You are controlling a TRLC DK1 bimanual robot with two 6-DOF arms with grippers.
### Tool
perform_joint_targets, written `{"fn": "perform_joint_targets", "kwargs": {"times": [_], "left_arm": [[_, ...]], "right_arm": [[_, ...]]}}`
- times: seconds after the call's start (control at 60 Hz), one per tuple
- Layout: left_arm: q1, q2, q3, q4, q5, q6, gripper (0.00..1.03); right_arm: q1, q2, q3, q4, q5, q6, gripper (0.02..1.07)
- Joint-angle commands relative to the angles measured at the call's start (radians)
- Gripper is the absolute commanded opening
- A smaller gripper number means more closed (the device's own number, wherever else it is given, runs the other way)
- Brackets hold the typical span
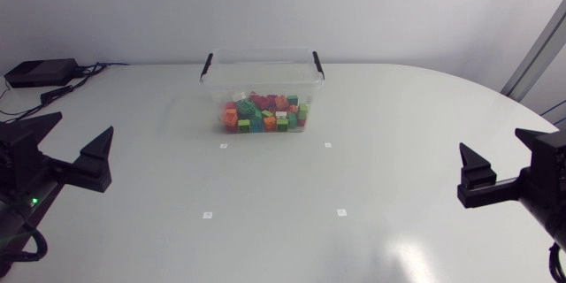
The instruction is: Place the duplo bricks in the container
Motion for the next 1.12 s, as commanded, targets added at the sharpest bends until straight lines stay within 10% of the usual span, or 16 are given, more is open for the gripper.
{"fn": "perform_joint_targets", "kwargs": {"times": [0.0,1.1], "left_arm": [[-0.001,-0.046,-0.043,-0.012,-0.011,-0.043,0.98],[-0.051,-0.470,-0.263,-0.147,-0.059,-0.347,0.98]], "right_arm": [[-0.017,-0.031,-0.055,0.017,-0.013,0.024,1.02],[-0.150,-0.333,-0.356,0.226,-0.233,0.322,1.02]]}}
